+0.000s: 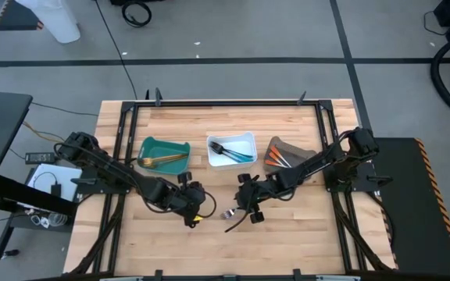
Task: Sort silverware by color (type)
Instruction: Put the orange fork into the black bin
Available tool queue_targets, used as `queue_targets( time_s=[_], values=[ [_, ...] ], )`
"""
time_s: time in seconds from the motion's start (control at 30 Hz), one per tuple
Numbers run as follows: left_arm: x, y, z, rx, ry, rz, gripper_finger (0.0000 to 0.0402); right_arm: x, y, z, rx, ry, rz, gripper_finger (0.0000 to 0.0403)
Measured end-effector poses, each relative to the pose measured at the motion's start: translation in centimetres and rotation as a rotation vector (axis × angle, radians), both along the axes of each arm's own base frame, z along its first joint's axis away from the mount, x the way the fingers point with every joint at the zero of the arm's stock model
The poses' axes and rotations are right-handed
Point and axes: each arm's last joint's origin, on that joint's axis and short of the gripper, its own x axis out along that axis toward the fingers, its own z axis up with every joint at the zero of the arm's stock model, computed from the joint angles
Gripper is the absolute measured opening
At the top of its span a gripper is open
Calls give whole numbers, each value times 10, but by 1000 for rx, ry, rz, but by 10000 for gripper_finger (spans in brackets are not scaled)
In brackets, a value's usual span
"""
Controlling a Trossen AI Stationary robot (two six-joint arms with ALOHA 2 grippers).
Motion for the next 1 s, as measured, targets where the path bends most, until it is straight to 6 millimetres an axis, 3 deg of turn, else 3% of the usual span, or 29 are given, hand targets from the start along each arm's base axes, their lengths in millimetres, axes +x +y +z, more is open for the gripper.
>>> queue_targets(
  time_s=[0.57, 1.0],
  values=[
    [1, 2, 0, 4, 3, 0, 150, -25, -3, -30, 40, -157, 13, 168],
    [0, 2, 5, -11, -23, 0, 150, -38, -8, -43, 2, -110, 11, 167]
  ],
)
